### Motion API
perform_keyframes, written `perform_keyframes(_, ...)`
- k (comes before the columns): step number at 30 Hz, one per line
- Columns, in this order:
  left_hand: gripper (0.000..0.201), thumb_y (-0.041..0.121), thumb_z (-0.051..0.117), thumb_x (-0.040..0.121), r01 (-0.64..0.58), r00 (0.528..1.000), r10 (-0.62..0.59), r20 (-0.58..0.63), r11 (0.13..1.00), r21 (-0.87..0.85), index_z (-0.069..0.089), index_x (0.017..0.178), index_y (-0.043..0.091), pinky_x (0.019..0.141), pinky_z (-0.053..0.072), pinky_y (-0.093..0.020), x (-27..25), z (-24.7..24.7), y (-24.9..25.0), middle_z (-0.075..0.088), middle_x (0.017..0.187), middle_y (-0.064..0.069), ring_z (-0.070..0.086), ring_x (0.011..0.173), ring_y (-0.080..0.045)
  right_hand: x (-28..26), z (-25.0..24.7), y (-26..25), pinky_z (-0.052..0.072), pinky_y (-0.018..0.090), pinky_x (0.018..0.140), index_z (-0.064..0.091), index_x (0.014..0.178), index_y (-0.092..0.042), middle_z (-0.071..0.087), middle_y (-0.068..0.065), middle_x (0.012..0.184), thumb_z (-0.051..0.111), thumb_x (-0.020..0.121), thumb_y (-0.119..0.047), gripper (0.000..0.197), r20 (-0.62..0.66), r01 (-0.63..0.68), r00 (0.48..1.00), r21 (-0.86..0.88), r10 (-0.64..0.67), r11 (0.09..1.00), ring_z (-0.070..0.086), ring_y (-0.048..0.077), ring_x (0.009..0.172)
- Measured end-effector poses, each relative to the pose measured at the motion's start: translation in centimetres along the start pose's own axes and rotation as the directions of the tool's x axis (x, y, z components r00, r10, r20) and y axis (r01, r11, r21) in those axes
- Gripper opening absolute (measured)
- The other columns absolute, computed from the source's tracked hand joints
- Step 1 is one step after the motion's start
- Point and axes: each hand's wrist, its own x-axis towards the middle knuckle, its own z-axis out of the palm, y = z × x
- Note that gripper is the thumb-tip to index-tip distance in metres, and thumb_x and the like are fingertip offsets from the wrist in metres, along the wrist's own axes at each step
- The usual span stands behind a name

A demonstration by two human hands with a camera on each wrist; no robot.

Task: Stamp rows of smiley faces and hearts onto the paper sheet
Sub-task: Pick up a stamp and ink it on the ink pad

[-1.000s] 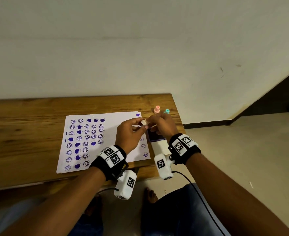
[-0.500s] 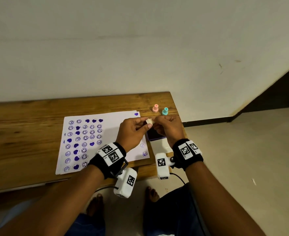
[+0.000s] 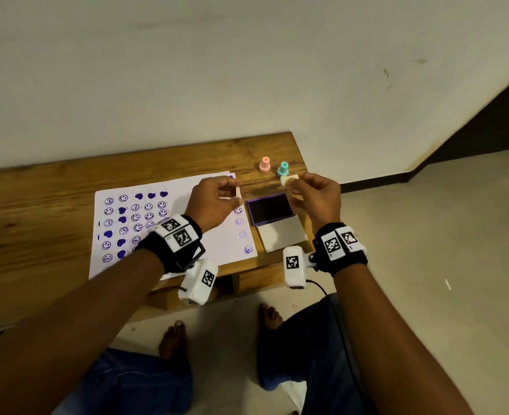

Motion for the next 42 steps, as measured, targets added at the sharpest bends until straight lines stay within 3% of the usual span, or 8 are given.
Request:
perform_keyframes(5,0.030,-0.002,0.076,0.074,0.024,0.999,-0.024,-0.032,1.000,-0.006,0.071,0.100,0.013,0.065,0.050,-0.012,3.9,-0.4,0.3,0.071,0.097,-0.002,0.067,0.069,-0.002,0.6,0.8,3.0,0.063,0.041,0.071,0.076,0.110,-0.019,0.076,0.000,0.097,0.083,0.078,-0.027,0.033,0.029,0.165,0.986,-0.306,-0.165,0.938,0.073,0.018,0.088)
perform_keyframes(11,0.035,-0.007,0.075,0.071,0.061,0.998,-0.061,0.024,0.998,0.032,0.072,0.103,0.007,0.073,0.056,-0.027,8.6,0.4,0.9,0.072,0.095,-0.011,0.066,0.077,-0.015,1.3,1.2,3.3,0.061,0.035,0.076,0.076,0.112,-0.017,0.076,-0.003,0.095,0.081,0.082,-0.030,0.033,0.095,0.338,0.938,-0.459,-0.332,0.822,0.070,0.006,0.082)
perform_keyframes(15,0.034,-0.001,0.080,0.070,0.060,0.987,-0.084,0.139,0.983,0.171,0.073,0.102,0.009,0.085,0.056,-0.033,9.9,2.2,0.4,0.074,0.094,-0.010,0.067,0.083,-0.016,2.1,0.8,3.7,0.060,0.029,0.075,0.076,0.108,-0.018,0.076,-0.006,0.092,0.081,0.082,-0.032,0.030,0.107,0.331,0.942,-0.474,-0.319,0.816,0.069,0.002,0.080)
perform_keyframes(20,0.031,0.011,0.080,0.073,-0.049,0.981,-0.024,0.194,0.931,0.363,0.074,0.103,0.016,0.067,0.044,-0.013,10.0,3.3,0.2,0.071,0.090,-0.001,0.063,0.079,-0.009,2.4,0.7,3.8,0.051,0.011,0.066,0.079,0.101,-0.019,0.075,-0.010,0.089,0.082,0.081,-0.031,0.024,0.113,0.331,0.942,-0.485,-0.317,0.809,0.066,-0.002,0.075)
perform_keyframes(22,0.032,0.014,0.081,0.073,-0.085,0.978,0.000,0.207,0.912,0.402,0.074,0.104,0.016,0.059,0.039,-0.006,10.1,3.2,0.2,0.072,0.089,-0.001,0.062,0.076,-0.009,2.5,0.4,3.7,0.053,0.015,0.067,0.078,0.102,-0.019,0.075,-0.009,0.090,0.082,0.082,-0.032,0.024,0.110,0.324,0.944,-0.483,-0.311,0.813,0.066,0.000,0.073)
perform_keyframes(27,0.043,0.029,0.082,0.073,-0.109,0.978,0.019,0.209,0.896,0.430,0.071,0.113,0.018,0.074,0.042,-0.019,9.5,1.9,1.0,0.071,0.101,0.001,0.062,0.081,-0.009,2.5,0.3,3.3,0.061,0.036,0.075,0.078,0.103,-0.020,0.075,-0.009,0.089,0.082,0.081,-0.035,0.027,0.087,0.283,0.957,-0.482,-0.276,0.829,0.069,0.006,0.077)
perform_keyframes(35,0.057,0.030,0.082,0.072,-0.145,0.965,0.040,0.258,0.904,0.402,0.064,0.125,0.020,0.061,0.035,-0.003,4.7,1.0,0.6,0.065,0.112,0.003,0.057,0.086,-0.010,1.5,0.8,3.4,0.058,0.026,0.073,0.080,0.094,-0.019,0.076,-0.008,0.085,0.083,0.078,-0.033,0.021,0.128,0.302,0.951,-0.588,-0.283,0.750,0.068,0.004,0.078)
perform_keyframes(42,0.078,0.026,0.086,0.068,-0.228,0.915,0.040,0.403,0.874,0.430,0.052,0.137,0.015,0.083,0.038,-0.017,2.6,1.7,0.6,0.053,0.123,-0.002,0.046,0.097,-0.008,0.3,0.8,3.3,0.055,0.021,0.070,0.079,0.093,-0.017,0.076,-0.004,0.086,0.082,0.080,-0.027,0.016,0.161,0.343,0.935,-0.635,-0.316,0.692,0.069,0.009,0.078)
